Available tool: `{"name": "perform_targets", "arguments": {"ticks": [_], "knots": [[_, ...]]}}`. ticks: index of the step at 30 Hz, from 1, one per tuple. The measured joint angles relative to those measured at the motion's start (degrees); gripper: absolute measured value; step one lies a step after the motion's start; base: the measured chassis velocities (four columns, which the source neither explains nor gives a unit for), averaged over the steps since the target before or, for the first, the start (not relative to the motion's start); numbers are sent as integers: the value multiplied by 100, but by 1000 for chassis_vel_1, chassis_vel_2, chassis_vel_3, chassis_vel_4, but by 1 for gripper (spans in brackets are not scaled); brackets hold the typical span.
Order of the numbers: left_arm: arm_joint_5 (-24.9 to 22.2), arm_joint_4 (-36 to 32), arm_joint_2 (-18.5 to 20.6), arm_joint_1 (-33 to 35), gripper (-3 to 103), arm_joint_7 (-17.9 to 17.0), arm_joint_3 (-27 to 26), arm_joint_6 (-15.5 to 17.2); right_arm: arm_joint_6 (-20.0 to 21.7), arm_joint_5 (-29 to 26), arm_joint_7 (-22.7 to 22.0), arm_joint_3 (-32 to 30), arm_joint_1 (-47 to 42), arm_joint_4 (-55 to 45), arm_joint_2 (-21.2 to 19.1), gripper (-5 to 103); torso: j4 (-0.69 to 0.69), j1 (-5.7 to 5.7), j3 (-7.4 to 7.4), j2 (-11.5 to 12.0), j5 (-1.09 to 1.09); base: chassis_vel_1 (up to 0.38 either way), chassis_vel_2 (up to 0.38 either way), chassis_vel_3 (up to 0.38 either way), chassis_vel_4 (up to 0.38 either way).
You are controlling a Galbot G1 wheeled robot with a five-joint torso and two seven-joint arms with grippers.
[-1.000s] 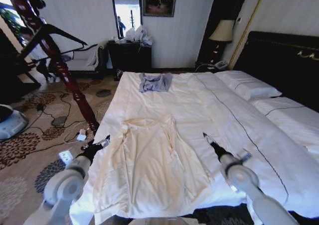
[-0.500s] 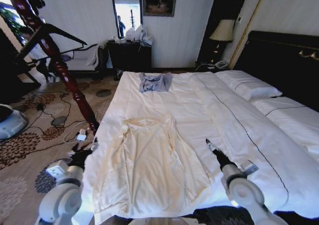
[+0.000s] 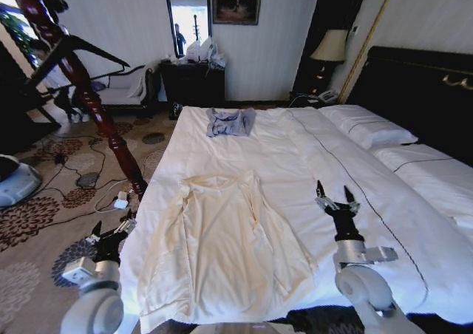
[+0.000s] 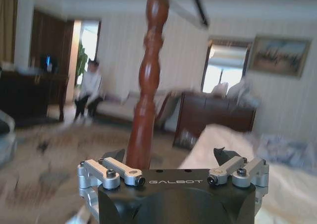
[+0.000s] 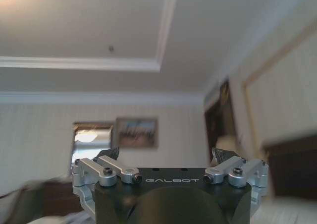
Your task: Pick up the clothes from the bed and hang them on the clothes hanger.
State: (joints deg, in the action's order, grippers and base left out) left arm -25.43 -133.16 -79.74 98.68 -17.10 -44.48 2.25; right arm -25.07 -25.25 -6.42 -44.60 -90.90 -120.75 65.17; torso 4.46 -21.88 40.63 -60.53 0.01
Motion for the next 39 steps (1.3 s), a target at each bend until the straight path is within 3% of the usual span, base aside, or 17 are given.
{"name": "perform_targets", "arguments": {"ticks": [1,2,6,12,15,19,22,23,25,26,30,31,32,33,36,37,39], "knots": [[73,-12,-22,-4,100,50,-27,-76,-42,136,-32,-94,9,1,42,100,0,0,0,0,-1,0,0,0,0],[312,-58,-67,-30,100,243,-176,-357,-68,411,-222,-364,27,-23,167,100,-1,0,0,0,0,0,0,0,0],[401,-94,-21,-41,100,423,-286,-503,115,275,-571,-536,13,-76,258,100,0,0,0,0,-1,0,0,0,0],[536,90,-103,-141,100,449,-274,-381,266,-25,-838,-364,-11,10,307,100,0,0,0,0,0,0,0,0,0],[664,602,-214,-108,100,345,-9,-201,316,-37,-912,-155,2,121,418,100,0,0,0,0,-2,0,0,0,0],[672,848,-435,68,100,390,207,-205,363,57,-969,48,-5,203,569,100,-3,0,0,0,-3,0,0,0,0],[519,842,-463,84,100,383,210,-187,364,119,-985,104,-18,243,616,100,-2,0,0,0,-1,0,0,0,0],[314,794,-450,58,100,335,179,-96,364,158,-996,130,-26,272,640,100,-2,1,0,0,-1,0,0,0,0],[-447,475,-188,-193,100,55,9,416,364,196,-1031,152,-28,326,678,100,-2,0,0,0,-1,0,0,0,0],[-447,475,-188,-193,100,55,9,416,364,196,-1031,152,-28,326,678,100,-2,0,0,0,-1,0,0,0,0],[-821,-189,978,-610,100,-120,-121,985,369,178,-1091,154,-12,364,657,100,0,0,0,-1,0,0,0,0,0],[-821,-189,978,-610,100,-120,-121,985,369,178,-1091,154,-12,364,657,100,0,0,0,-1,0,0,0,0,0],[-1167,-321,1329,-812,100,-281,-254,1211,370,177,-1097,151,-9,366,651,100,-2,0,0,-1,-2,0,0,0,0],[-1985,-432,1856,-1193,100,-674,-544,1635,372,167,-1103,140,-3,366,646,100,0,0,0,-1,-4,0,0,0,0],[-3811,-305,3077,-1886,100,-1319,-1247,2340,381,128,-1123,121,9,364,646,100,-1,0,1,0,-4,0,0,0,0],[-3811,-305,3077,-1886,100,-1319,-1247,2340,381,128,-1123,121,9,364,646,100,-1,0,1,0,-4,0,0,0,0],[-4854,-4,3989,-2499,100,-1548,-1677,2669,383,123,-1125,122,31,410,659,100,0,0,1,0,-2,0,0,0,0]]}}
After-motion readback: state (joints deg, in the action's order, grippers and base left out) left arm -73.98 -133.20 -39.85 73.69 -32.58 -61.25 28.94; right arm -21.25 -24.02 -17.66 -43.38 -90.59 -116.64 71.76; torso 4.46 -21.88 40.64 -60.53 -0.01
